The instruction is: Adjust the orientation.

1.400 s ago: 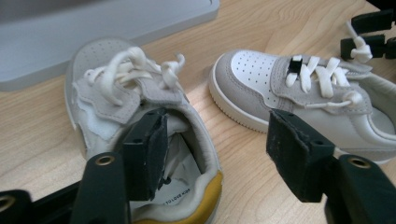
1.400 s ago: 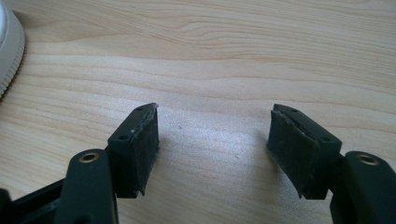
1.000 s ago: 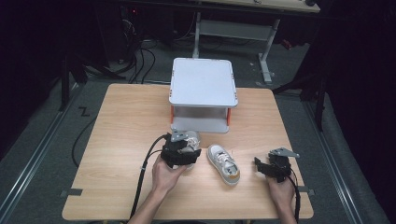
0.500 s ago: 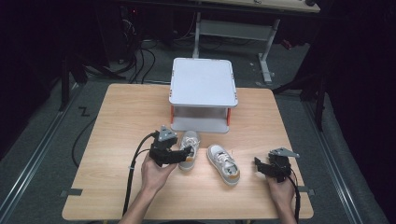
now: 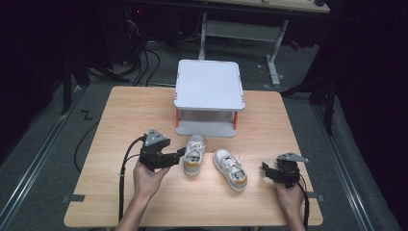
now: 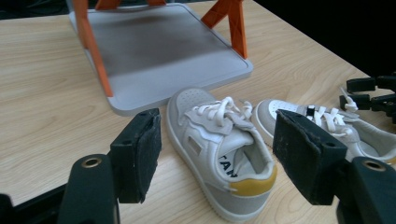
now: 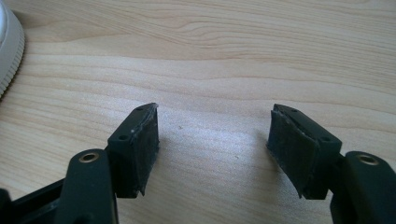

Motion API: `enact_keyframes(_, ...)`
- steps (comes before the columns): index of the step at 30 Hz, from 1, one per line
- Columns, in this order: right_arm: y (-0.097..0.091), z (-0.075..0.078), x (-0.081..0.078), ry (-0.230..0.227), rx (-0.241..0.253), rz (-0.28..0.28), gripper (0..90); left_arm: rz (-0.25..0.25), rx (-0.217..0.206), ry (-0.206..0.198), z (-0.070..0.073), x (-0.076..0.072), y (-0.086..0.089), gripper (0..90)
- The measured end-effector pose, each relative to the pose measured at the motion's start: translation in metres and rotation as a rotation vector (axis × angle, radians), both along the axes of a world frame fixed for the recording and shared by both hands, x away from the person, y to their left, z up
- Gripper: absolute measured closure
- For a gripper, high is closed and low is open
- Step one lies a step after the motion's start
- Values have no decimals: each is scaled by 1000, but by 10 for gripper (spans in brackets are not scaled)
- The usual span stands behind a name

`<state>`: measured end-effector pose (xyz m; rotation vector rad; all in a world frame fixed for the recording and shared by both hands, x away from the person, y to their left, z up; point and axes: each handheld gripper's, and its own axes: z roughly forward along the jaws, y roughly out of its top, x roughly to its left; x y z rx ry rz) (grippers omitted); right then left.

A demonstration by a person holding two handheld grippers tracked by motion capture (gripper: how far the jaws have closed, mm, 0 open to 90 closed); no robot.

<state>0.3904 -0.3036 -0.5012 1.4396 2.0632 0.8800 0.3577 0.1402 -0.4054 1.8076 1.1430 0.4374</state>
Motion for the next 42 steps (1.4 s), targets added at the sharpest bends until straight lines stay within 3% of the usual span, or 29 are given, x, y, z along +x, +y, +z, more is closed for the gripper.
enact_keyframes(9, 0, 0, 0, -1, -1, 3, 344, 67, -17, 4, -13, -10, 25, 329)
enact_keyframes(17, 3, 0, -2, -4, -2, 23, 358, 102, 24, 26, -36, -15, 38, 328)
enact_keyframes(21, 3, 1, -8, -33, -43, 39, 455, 120, 43, 42, -51, -16, 42, 326)
enact_keyframes(29, -2, 12, -16, -67, 69, 95, 500, 165, 73, 83, -76, -16, 50, 332)
enact_keyframes(33, 5, 16, -19, -69, 74, 145, 519, 180, 103, 97, -88, -15, 50, 336)
enact_keyframes(37, 13, 26, -22, -71, 114, 207, 527, 193, 127, 110, -96, -13, 50, 352)
enact_keyframes(40, 23, 38, -25, -73, 142, 270, 539, 200, 177, 100, -100, -12, 48, 366)
enact_keyframes(42, 30, 44, -27, -80, 138, 308, 544, 205, 183, 96, -101, -12, 47, 373)
